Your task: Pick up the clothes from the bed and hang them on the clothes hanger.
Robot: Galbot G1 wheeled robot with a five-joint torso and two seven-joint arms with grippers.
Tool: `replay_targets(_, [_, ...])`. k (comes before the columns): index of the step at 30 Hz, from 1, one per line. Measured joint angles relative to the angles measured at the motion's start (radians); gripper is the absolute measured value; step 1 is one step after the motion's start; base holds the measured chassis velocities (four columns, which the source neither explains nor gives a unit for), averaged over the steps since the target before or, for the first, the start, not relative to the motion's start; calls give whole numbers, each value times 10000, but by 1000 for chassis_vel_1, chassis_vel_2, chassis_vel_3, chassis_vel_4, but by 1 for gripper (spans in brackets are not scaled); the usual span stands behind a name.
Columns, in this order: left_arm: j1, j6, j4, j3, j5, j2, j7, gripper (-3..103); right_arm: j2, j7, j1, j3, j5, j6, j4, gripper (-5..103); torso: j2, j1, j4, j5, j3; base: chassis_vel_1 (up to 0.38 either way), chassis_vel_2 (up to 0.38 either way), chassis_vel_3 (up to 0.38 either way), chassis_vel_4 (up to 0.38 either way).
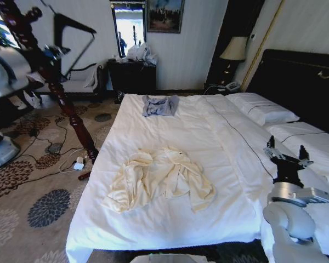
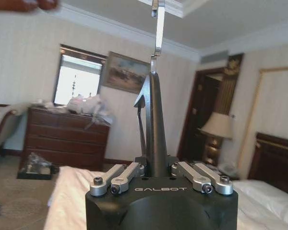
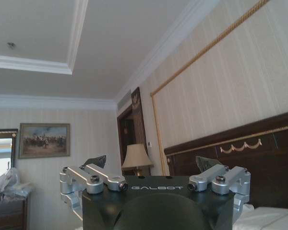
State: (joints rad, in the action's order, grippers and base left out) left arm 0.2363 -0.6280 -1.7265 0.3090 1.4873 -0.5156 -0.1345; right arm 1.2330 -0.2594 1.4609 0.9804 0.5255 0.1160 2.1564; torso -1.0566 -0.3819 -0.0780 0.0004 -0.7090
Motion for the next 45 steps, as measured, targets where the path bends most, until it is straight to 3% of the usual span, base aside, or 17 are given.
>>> replay_targets(4, [2657,779,-1850,406,347,213,-47,18,-687,-252,-111,-474,674,-431,-190,100,-1,2,8,-1,1,0,0,0,0])
replay_targets(5, [2657,779,-1850,406,347,213,-47,18,-687,-252,-111,-474,674,-431,-190,100,-1,2,8,-1,1,0,0,0,0])
replay_targets(9, [4600,1431,-3349,115,742,-100,-328,18,-2134,-645,-272,-1442,2656,-1461,-80,100,1,0,-10,3,0,0,0,0,0])
replay_targets(10, [4600,1431,-3349,115,742,-100,-328,18,-2134,-645,-272,-1442,2656,-1461,-80,100,1,0,-10,3,0,0,0,0,0])
replay_targets(13, [6071,1565,-4139,160,617,-418,-542,18,-3115,-1312,-1037,-2807,4456,-2483,-218,100,0,1,7,-8,0,0,0,0,0])
replay_targets(15, [6970,1680,-4285,245,296,-687,-566,18,-3609,-2056,-1845,-3818,5834,-3467,-398,100,0,1,3,0,-1,0,0,0,0])
replay_targets(16, [6970,1680,-4285,245,296,-687,-566,18,-3609,-2056,-1845,-3818,5834,-3467,-398,100,0,1,3,0,-1,0,0,0,0])
replay_targets(18, [7712,1857,-4150,212,-566,-1039,-316,18,-3996,-2797,-2974,-4816,7456,-4392,-735,100,0,0,12,-1,-1,0,0,0,0])
replay_targets(23, [8087,2026,-3713,-157,-1128,-1752,252,18,-4124,-3087,-4463,-5865,9171,-4961,-1788,100,0,0,-9,-6,-1,0,0,0,0])
replay_targets(26, [8334,2126,-3672,-144,-1211,-1988,417,18,-3967,-3268,-5247,-6494,9645,-5096,-2422,100,1,0,1,2,-1,0,0,0,0])
replay_targets(29, [8597,2201,-3660,-52,-1251,-2159,514,18,-3817,-3336,-5887,-7114,9639,-5222,-2909,100,1,-1,6,-3,-2,0,0,0,0])
replay_targets(33, [9092,2335,-3614,179,-1431,-2495,582,18,-3589,-3345,-6662,-8221,8786,-5447,-3453,100,0,0,6,-5,-2,0,0,0,0])
replay_targets(37, [9472,2476,-3458,701,-1638,-3099,638,18,-3467,-2507,-6796,-9488,5819,-5157,-3614,100,1,-1,4,-8,-2,0,0,0,0])
replay_targets(39, [9534,2490,-3404,799,-1648,-3129,714,18,-3482,-2333,-6718,-9708,5149,-5033,-3607,100,1,-1,3,-5,-2,0,0,0,0])
replay_targets(41, [9650,2550,-3252,878,-1676,-2994,1004,18,-3587,-2019,-6525,-10104,4025,-4762,-3514,100,0,0,0,-4,-1,0,0,0,0])
replay_targets(42, [9650,2550,-3252,878,-1676,-2994,1004,18,-3587,-2019,-6525,-10104,4025,-4762,-3514,100,0,0,0,-4,-1,0,0,0,0])
replay_targets(45, [9825,2613,-2992,955,-1699,-2665,1574,18,-3846,-1375,-6386,-10758,2035,-4181,-3492,100,0,1,-1,-5,-1,0,0,0,0])
